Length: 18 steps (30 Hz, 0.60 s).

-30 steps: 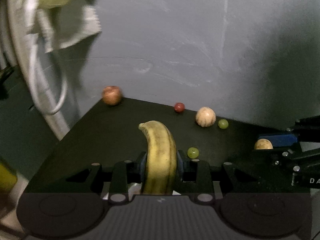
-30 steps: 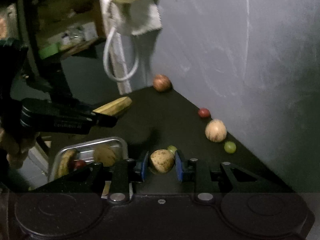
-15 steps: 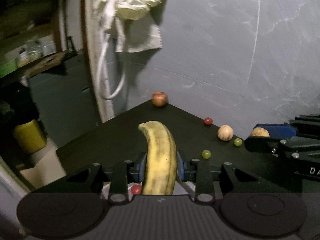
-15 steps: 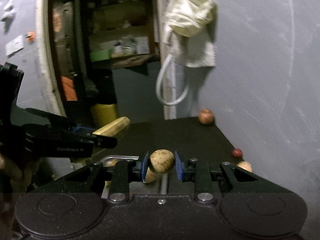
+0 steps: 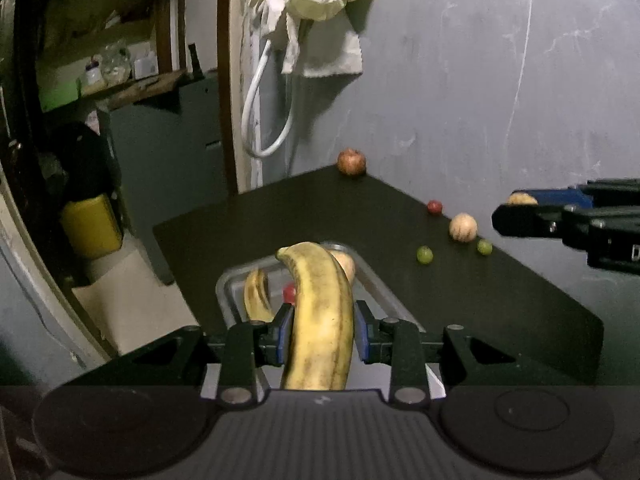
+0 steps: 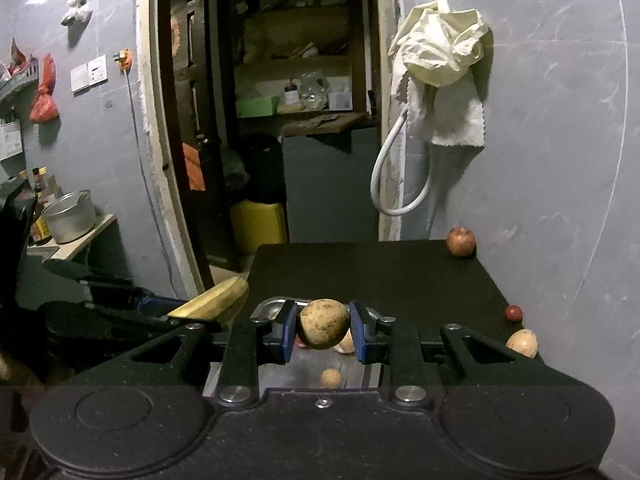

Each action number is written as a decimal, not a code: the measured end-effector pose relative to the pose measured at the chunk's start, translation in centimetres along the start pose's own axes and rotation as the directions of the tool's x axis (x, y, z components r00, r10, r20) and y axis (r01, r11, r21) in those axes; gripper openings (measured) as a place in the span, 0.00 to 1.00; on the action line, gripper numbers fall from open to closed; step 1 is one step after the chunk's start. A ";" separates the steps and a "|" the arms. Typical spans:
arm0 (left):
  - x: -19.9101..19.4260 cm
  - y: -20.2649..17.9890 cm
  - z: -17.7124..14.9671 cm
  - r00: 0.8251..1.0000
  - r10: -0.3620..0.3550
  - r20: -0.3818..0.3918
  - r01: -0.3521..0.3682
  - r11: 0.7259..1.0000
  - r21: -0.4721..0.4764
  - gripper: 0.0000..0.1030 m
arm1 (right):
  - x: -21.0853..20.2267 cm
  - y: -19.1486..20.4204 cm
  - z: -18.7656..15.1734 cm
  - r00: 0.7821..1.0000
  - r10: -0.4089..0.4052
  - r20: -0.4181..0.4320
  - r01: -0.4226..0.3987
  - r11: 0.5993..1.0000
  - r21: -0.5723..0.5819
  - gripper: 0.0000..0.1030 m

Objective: Organize fruits
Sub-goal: 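Carry the banana into the tray with the left tool while the right tool lowers the brown fruit there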

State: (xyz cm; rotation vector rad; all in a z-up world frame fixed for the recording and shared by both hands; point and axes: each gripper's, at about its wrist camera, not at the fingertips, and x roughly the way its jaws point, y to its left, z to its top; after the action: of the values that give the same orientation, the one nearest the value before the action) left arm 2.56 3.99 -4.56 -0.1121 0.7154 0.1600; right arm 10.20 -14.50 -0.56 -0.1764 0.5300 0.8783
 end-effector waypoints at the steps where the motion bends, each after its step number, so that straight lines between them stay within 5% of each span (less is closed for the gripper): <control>1: -0.1 0.1 -0.4 1.000 -0.003 -0.006 0.003 1.000 -0.005 0.32 | 0.0 0.1 -0.2 1.000 0.002 -0.005 -0.002 1.000 -0.002 0.29; 18: 3.1 1.0 -2.4 0.994 -0.066 -0.087 0.072 0.995 0.069 0.32 | 2.5 1.1 -2.5 0.993 0.006 -0.118 0.000 0.999 0.049 0.29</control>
State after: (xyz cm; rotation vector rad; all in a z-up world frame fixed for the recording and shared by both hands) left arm 3.09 4.93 -8.43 -0.0750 0.7995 0.0634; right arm 9.72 -13.00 -3.90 -0.1832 0.6614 0.8605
